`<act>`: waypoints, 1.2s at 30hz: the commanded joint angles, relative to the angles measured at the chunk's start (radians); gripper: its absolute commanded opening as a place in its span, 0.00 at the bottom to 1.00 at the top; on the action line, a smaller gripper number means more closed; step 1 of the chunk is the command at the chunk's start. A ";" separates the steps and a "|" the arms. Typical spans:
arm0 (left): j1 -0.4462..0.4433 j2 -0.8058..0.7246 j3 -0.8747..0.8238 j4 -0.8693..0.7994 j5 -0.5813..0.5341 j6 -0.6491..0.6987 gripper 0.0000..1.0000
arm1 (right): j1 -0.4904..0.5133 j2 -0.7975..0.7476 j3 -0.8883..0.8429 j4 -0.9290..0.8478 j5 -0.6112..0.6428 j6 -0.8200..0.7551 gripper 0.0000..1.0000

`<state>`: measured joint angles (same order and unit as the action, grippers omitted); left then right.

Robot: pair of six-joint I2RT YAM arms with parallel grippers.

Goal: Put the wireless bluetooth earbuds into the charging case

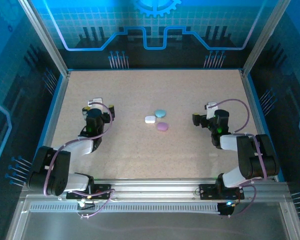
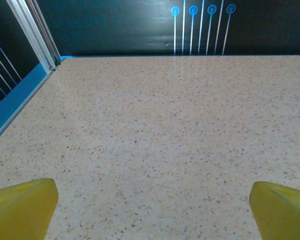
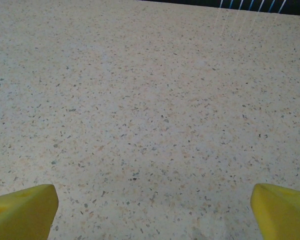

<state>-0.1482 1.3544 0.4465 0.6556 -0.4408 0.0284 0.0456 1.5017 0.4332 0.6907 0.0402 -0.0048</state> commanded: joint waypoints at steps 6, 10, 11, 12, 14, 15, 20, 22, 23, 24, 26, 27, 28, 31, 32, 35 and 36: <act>0.079 0.233 -0.187 0.564 0.189 0.004 0.99 | 0.007 0.003 0.002 0.058 -0.009 -0.009 1.00; 0.112 0.207 -0.155 0.461 0.207 -0.038 0.99 | 0.008 0.002 0.001 0.058 -0.006 -0.009 1.00; 0.120 0.197 -0.121 0.385 0.173 -0.061 0.99 | 0.009 0.003 0.001 0.058 -0.006 -0.010 1.00; 0.129 0.197 -0.085 0.307 0.173 -0.068 0.99 | 0.008 0.003 0.001 0.058 -0.006 -0.010 1.00; 0.120 0.201 -0.089 0.324 0.166 -0.059 0.99 | 0.008 0.003 0.001 0.057 -0.006 -0.008 1.00; 0.121 0.199 -0.086 0.314 0.185 -0.058 0.99 | 0.008 0.002 0.001 0.058 -0.007 -0.008 1.00; 0.128 0.199 -0.072 0.289 0.259 -0.039 0.99 | 0.009 0.003 0.001 0.058 -0.006 -0.009 1.00; 0.116 0.201 -0.075 0.297 0.236 -0.030 0.99 | 0.008 0.003 0.001 0.057 -0.007 -0.008 1.00; 0.116 0.201 -0.077 0.299 0.238 -0.030 0.99 | 0.009 0.003 0.001 0.058 -0.007 -0.008 1.00; 0.116 0.201 -0.075 0.297 0.241 -0.029 0.99 | 0.008 0.003 0.001 0.058 -0.007 -0.009 1.00; 0.116 0.201 -0.075 0.297 0.242 -0.028 0.99 | 0.008 0.003 0.002 0.058 -0.007 -0.009 1.00; 0.116 0.201 -0.075 0.297 0.243 -0.028 0.99 | 0.009 0.003 0.001 0.058 -0.007 -0.008 1.00; 0.116 0.201 -0.076 0.297 0.243 -0.030 0.99 | 0.009 0.003 0.001 0.058 -0.007 -0.009 1.00; 0.116 0.201 -0.075 0.297 0.243 -0.030 0.99 | 0.009 0.003 0.001 0.058 -0.007 -0.008 1.00; 0.116 0.201 -0.075 0.298 0.243 -0.030 0.99 | 0.008 0.003 0.002 0.058 -0.006 -0.009 1.00; 0.116 0.201 -0.075 0.297 0.244 -0.029 0.99 | 0.009 0.003 0.001 0.058 -0.006 -0.009 1.00; 0.116 0.201 -0.075 0.297 0.243 -0.030 0.99 | 0.008 0.003 0.001 0.058 -0.006 -0.009 1.00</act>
<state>-0.0338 1.5681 0.3588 0.9474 -0.2184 -0.0010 0.0456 1.5021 0.4332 0.7086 0.0402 -0.0048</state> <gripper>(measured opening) 0.988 0.999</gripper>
